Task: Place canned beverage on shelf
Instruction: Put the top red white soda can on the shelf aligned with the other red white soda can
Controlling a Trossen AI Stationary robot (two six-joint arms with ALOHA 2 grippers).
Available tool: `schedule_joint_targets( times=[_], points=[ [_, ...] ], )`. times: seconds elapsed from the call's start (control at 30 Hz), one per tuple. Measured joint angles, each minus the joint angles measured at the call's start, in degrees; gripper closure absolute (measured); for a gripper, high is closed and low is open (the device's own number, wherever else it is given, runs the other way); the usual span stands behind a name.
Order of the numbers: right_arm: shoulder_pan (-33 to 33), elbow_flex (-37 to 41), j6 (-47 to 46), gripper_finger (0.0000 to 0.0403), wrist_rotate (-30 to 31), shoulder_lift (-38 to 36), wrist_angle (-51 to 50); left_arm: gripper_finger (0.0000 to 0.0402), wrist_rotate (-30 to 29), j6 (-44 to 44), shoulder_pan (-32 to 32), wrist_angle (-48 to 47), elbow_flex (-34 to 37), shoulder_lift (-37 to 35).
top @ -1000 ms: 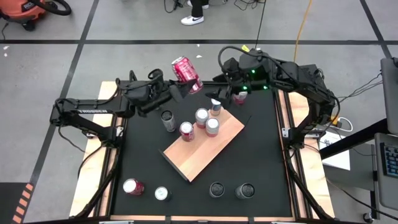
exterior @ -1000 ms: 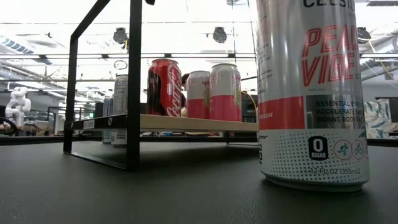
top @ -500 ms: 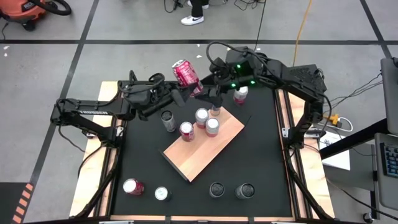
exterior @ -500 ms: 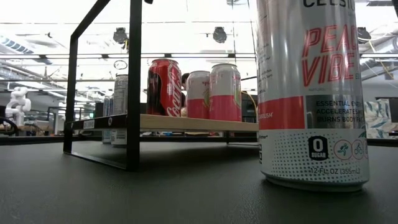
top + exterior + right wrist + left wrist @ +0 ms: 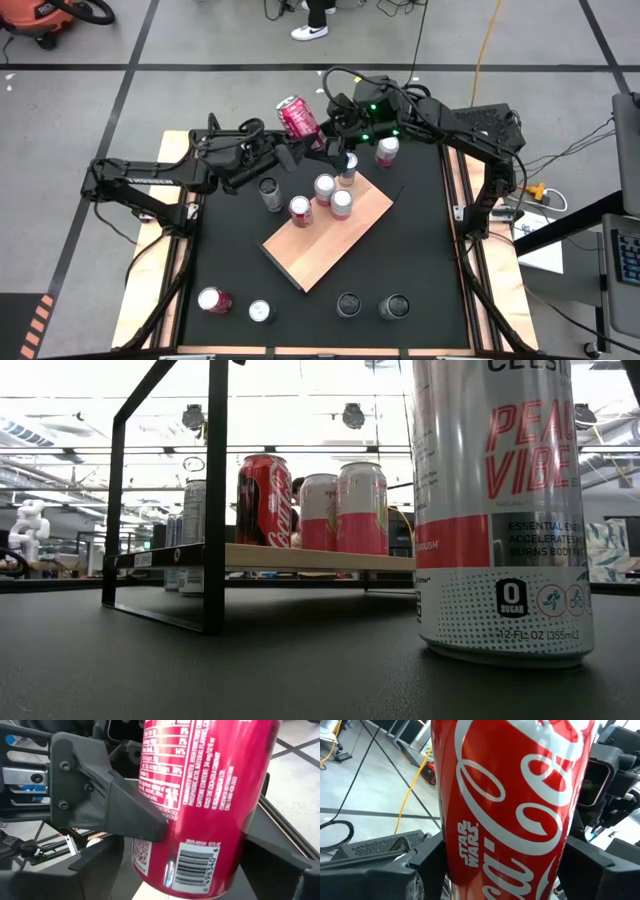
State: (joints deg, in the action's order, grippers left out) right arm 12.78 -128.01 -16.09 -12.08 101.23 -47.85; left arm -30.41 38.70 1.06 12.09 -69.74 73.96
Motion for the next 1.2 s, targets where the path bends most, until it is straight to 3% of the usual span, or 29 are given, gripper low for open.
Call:
schedule_joint_targets(
  times=[0.5,0.83,1.2],
  points=[
    [0.1,-0.1,0.9,0.012,-2.9,1.7,0.9,0.0114,0.9,-0.1,-0.1,-0.5,0.0,-0.1],
    [0.0,-0.1,1.2,0.0124,-3.0,1.4,0.7,0.0111,0.8,0.0,-0.7,-0.9,0.0,-0.1],
    [-0.1,0.1,2.0,0.0126,-4.2,0.0,-1.6,0.0008,2.1,-0.1,-1.2,0.0,-0.1,-0.6]
  ],
)
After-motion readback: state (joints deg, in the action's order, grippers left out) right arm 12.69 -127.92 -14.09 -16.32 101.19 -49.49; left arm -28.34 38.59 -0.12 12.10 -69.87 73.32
